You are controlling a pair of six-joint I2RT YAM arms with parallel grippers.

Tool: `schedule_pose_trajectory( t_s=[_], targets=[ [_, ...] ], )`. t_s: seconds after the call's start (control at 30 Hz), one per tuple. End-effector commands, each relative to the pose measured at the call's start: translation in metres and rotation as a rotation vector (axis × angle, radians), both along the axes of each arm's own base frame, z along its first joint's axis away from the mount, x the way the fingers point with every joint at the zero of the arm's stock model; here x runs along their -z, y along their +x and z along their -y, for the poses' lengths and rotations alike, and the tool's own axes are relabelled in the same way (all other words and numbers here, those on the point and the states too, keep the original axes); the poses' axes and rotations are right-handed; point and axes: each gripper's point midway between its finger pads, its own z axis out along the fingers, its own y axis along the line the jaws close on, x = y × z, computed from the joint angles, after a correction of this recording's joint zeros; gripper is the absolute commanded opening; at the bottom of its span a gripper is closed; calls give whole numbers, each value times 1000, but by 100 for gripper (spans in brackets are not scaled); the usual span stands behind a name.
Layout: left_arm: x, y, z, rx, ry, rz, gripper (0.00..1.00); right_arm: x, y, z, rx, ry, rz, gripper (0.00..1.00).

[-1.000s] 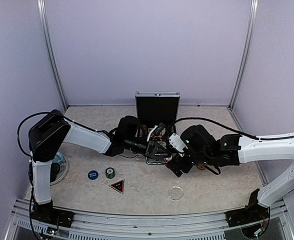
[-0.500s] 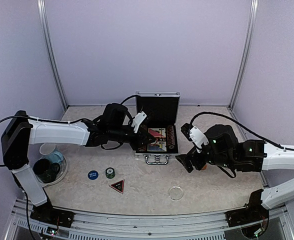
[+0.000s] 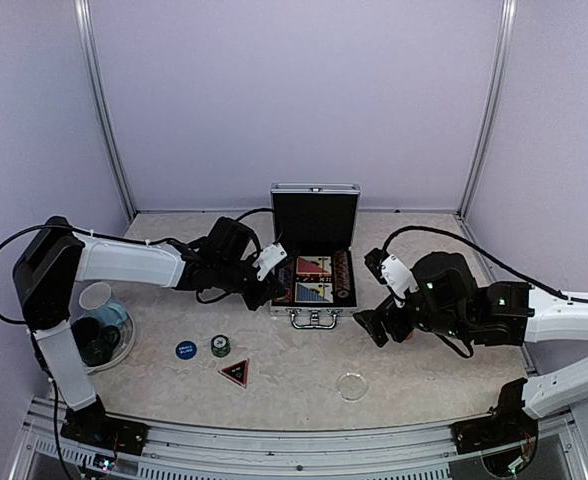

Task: Pack up texas hold em set
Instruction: Place the poker chip in the slot.

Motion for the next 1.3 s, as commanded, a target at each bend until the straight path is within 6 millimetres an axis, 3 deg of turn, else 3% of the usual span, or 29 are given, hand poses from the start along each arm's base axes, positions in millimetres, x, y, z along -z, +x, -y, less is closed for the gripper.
schedule_pose_trajectory(
  t_s=[0.0, 0.23, 0.4, 0.53, 0.8, 1.03, 1.27],
  targets=[
    [25, 10, -8, -11, 92, 18, 0, 0, 1, 4, 19, 14, 0, 99],
    [30, 23, -9, -34, 85, 45, 0, 4, 4, -2, 11, -5, -6, 99],
    [29, 21, -9, -24, 76, 47, 0, 8, 8, -7, 12, -28, -7, 99],
    [22, 26, -7, -30, 56, 74, 0, 11, 9, -10, 9, -41, -11, 99],
    [4, 19, -2, -3, -11, 94, 0, 15, 11, -13, 8, -53, -18, 99],
    [26, 23, -1, -14, 26, 53, 0, 16, 11, -17, 2, -47, -22, 99],
    [32, 27, -2, -30, 36, 53, 0, 19, 10, -14, 5, -56, -31, 99]
  ],
)
